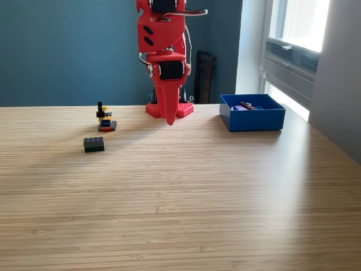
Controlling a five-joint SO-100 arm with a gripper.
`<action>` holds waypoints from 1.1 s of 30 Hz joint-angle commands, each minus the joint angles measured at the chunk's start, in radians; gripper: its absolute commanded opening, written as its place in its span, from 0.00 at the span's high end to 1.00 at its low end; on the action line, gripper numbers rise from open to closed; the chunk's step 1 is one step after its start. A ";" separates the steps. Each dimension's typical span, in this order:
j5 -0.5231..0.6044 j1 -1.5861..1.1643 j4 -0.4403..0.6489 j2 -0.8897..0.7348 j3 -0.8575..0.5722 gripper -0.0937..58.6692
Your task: Grasp a lego block and put it in the bin.
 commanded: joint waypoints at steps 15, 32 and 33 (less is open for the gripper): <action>0.017 0.219 -0.040 0.018 -0.121 0.73; 0.341 0.681 -0.071 0.018 -0.238 0.76; 0.351 0.710 -0.071 0.020 -0.245 0.77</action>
